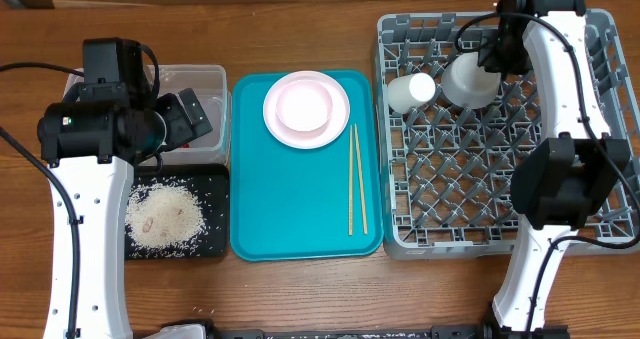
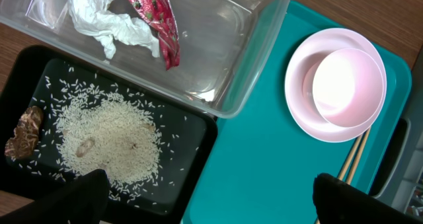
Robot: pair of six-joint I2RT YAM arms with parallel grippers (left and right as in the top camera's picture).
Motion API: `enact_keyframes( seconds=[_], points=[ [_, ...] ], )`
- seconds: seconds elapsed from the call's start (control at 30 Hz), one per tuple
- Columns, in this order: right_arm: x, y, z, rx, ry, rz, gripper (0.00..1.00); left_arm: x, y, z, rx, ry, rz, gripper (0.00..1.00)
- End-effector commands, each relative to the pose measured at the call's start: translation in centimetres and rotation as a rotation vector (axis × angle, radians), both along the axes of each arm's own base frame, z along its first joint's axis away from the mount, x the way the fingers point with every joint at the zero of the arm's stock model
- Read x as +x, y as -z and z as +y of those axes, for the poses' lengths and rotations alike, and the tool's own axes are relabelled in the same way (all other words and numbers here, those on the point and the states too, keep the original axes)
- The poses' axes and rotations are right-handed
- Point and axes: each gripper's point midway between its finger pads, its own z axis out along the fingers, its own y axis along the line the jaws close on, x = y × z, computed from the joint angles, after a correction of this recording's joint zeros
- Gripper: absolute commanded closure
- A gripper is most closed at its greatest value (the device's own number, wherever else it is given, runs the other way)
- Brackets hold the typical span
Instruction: Sort waste into correct bins and load items into the dishwasher
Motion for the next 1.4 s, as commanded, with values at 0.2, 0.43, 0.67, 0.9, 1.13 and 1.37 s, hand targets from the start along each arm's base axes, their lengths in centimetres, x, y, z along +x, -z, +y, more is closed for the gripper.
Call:
enact_keyframes(
  seconds=[0.2, 0.43, 0.67, 0.9, 1.13, 1.37],
  points=[
    [-1.8, -4.3, 9.4, 0.503, -0.124, -0.017, 0.18, 0.1, -0.4, 0.4, 0.011, -0.012, -0.011, 0.0],
    [-2.3, -3.8, 11.2, 0.53, -0.159, 0.01, 0.0, 0.1, -0.4, 0.4, 0.011, -0.012, -0.011, 0.0],
    [-3.6, -1.3, 13.5, 0.622, -0.174, 0.089, 0.0, 0.1, -0.4, 0.4, 0.011, -0.012, -0.011, 0.0],
    [-3.9, 0.4, 14.2, 0.637, -0.181, 0.114, 0.0, 0.1, -0.4, 0.4, 0.011, -0.012, -0.011, 0.0],
    [-3.3, 0.8, 14.9, 0.619, -0.202, 0.091, 0.26, 0.1, -0.4, 0.4, 0.011, -0.012, -0.011, 0.0],
    [-2.7, 2.1, 13.2, 0.428, -0.13, 0.082, 0.32, 0.1, -0.4, 0.4, 0.011, -0.012, -0.011, 0.0]
  ],
)
